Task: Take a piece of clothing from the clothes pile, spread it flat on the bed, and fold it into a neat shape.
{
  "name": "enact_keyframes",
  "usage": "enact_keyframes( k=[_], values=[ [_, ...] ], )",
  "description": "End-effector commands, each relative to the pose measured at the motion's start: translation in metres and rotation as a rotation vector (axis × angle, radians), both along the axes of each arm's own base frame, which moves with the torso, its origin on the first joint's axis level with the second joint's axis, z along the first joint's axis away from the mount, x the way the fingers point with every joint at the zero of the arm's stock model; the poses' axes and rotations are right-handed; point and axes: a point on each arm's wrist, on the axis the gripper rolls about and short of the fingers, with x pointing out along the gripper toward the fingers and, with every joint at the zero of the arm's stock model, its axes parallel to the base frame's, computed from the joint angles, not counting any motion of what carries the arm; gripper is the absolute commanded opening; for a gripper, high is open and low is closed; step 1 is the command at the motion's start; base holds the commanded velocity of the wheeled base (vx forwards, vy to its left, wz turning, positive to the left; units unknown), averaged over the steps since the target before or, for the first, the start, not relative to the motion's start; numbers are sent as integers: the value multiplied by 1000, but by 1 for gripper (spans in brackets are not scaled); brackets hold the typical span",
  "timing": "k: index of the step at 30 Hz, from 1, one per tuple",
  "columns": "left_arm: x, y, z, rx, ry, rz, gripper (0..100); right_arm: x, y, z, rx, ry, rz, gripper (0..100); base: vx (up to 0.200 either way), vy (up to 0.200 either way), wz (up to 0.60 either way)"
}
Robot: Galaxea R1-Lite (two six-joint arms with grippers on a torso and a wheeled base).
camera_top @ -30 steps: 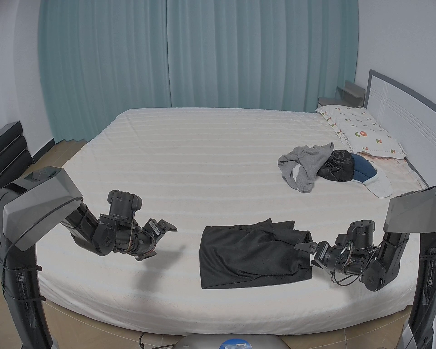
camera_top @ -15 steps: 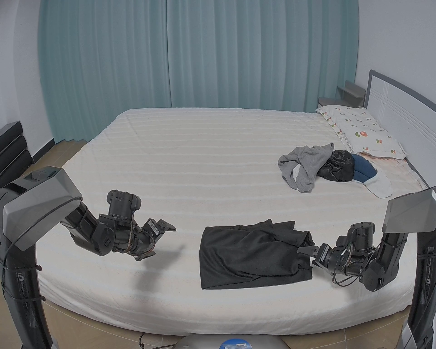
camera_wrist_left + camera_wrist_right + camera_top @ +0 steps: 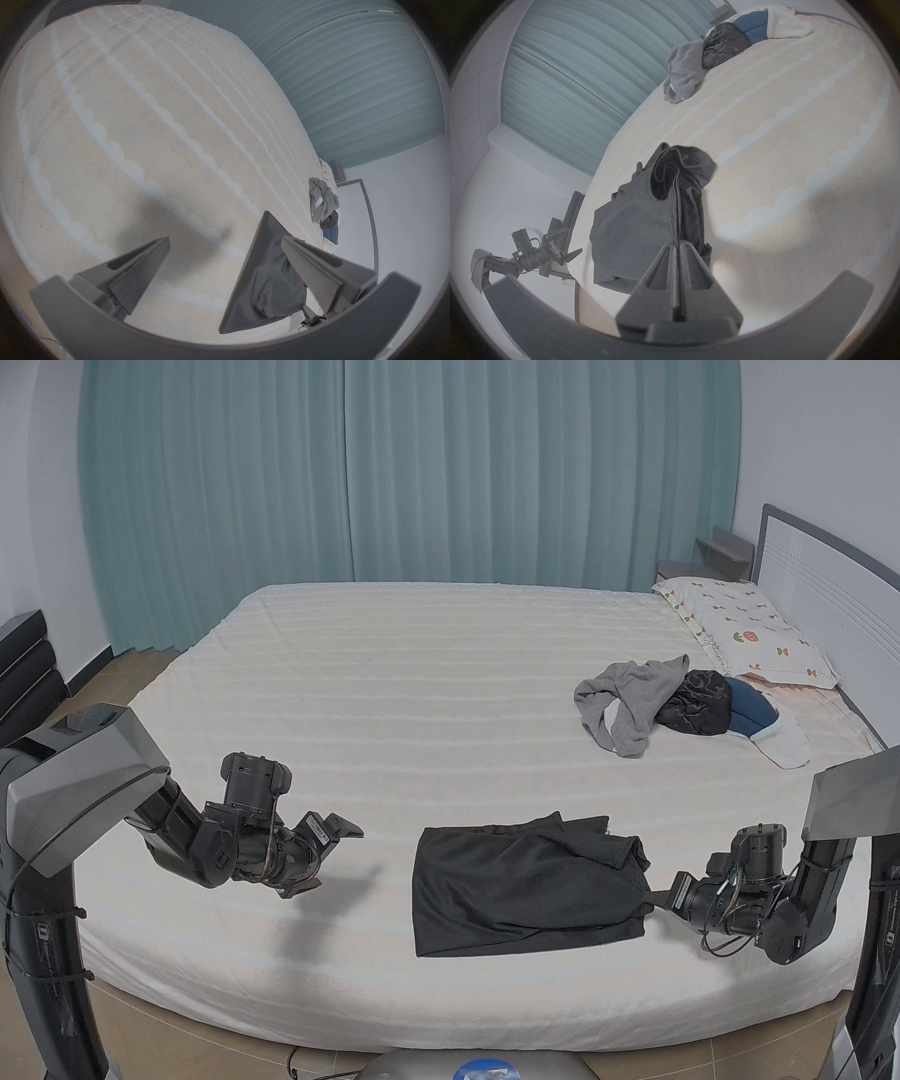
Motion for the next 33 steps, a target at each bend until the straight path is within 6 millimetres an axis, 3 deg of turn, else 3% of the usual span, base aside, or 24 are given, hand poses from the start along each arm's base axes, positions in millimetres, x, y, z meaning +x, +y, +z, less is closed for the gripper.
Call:
enact_keyframes(
  k=[1, 15, 16, 20, 21, 25, 33],
  values=[
    [0, 0, -1, 0, 2, 1, 100, -4, -6, 7, -8, -15, -9, 0, 0, 0, 0],
    [1, 0, 0, -3, 2, 5, 100, -17, -9, -6, -99, 14, 58, 0, 0, 0, 0],
    [1, 1, 0, -3, 0, 7, 100, -17, -9, -5, -103, 7, 57, 100, 0, 0, 0],
    [2, 1, 1, -4, -4, 10, 100, -13, -11, 3, -99, -29, 47, 100, 0, 0, 0],
    [3, 2, 2, -7, -6, 14, 100, -9, -13, 14, -92, -73, 39, 100, 0, 0, 0],
    [3, 2, 2, -7, -4, 12, 100, -2, -17, 24, -73, -116, 17, 100, 200, 0, 0],
    [1, 1, 0, 1, 0, 5, 100, 4, 21, 33, 64, -101, 54, 100, 50, 0, 0]
  ],
)
